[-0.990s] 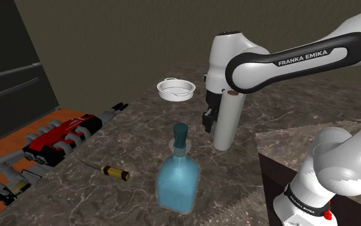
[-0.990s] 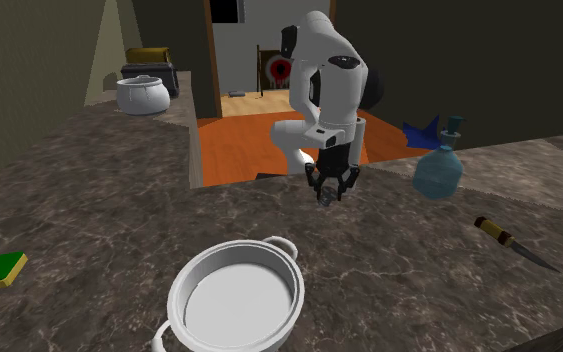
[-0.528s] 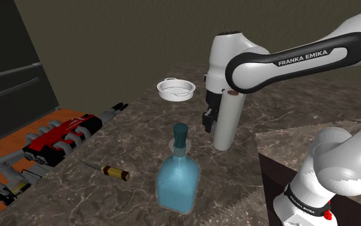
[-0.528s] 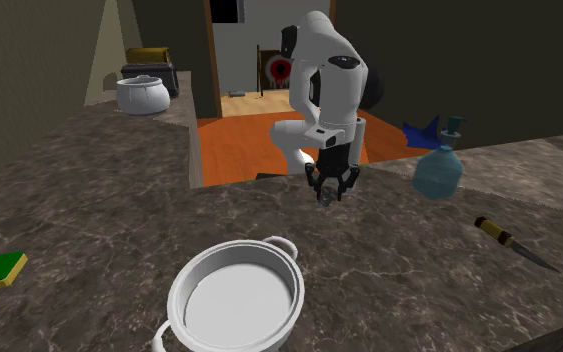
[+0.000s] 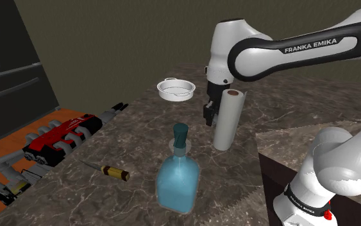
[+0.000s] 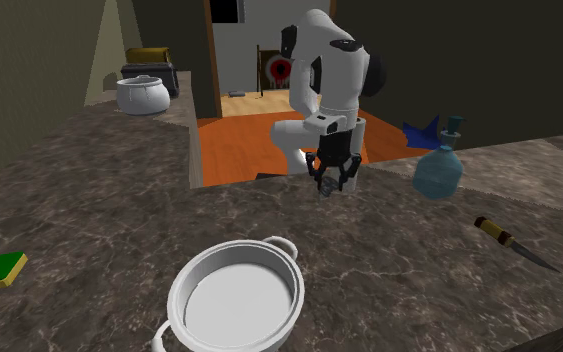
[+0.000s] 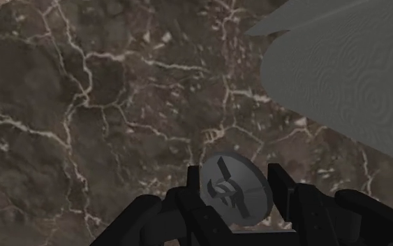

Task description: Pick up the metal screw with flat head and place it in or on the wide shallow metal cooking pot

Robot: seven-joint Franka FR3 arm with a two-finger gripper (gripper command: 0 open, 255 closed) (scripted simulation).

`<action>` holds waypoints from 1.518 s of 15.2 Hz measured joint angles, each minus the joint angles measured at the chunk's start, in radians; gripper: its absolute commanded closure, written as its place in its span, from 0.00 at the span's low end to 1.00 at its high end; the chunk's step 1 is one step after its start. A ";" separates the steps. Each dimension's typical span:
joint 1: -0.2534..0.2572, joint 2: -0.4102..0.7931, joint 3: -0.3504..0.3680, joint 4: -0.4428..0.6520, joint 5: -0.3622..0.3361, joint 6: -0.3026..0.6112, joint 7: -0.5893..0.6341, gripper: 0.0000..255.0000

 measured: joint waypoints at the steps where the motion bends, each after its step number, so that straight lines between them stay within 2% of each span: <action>1: 0.000 -0.003 0.000 0.009 0.000 -0.013 0.001 1.00; 16: -0.005 -0.001 -0.011 0.209 -0.009 -0.210 0.000 1.00; 23: -0.043 0.196 -0.060 0.382 -0.047 -0.190 -0.069 1.00</action>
